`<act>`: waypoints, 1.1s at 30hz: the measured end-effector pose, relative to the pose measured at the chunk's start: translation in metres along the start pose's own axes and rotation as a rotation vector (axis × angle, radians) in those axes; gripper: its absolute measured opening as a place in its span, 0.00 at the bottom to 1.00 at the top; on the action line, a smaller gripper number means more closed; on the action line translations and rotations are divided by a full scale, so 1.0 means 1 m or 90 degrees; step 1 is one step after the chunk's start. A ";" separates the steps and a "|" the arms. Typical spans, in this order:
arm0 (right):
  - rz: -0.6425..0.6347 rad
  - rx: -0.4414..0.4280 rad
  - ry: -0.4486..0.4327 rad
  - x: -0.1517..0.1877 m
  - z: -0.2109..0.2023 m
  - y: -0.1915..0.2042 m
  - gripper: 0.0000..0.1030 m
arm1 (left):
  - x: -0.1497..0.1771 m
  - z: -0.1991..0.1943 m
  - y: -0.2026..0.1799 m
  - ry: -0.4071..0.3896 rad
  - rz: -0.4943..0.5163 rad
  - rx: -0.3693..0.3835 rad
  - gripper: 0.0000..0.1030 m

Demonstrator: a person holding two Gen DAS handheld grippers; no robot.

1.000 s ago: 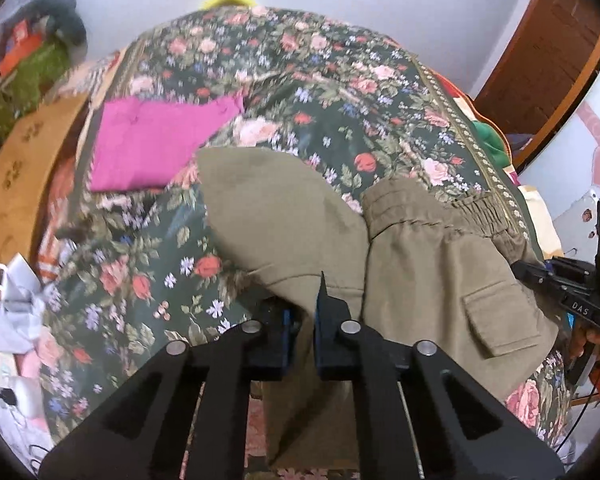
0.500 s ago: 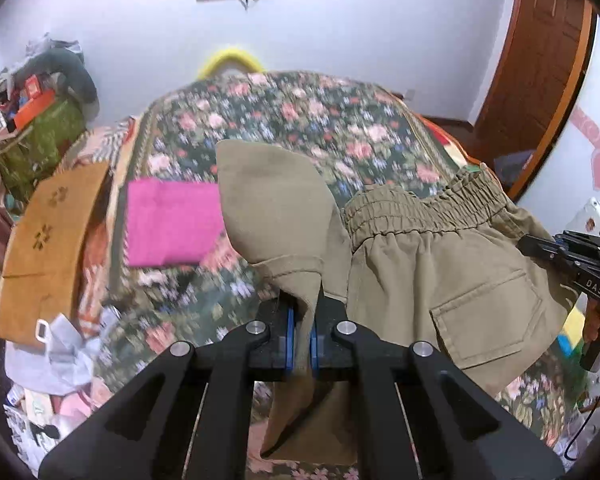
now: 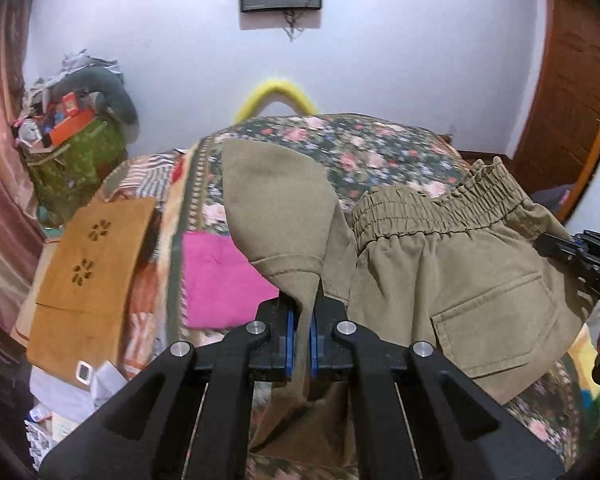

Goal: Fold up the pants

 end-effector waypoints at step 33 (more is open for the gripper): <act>-0.014 -0.015 0.149 0.026 0.204 0.005 0.16 | 0.078 0.261 0.132 0.227 -0.149 -0.121 0.19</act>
Point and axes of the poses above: each gripper's, at about its wrist camera, not at the fingertips, and z roughly the way its jaws point, y to its left, x to its underside, the point moved 9 cm from there along z, roughly the way its jaws point, and after that the axes turned 9 degrees about -x, right-handed, at the moved point
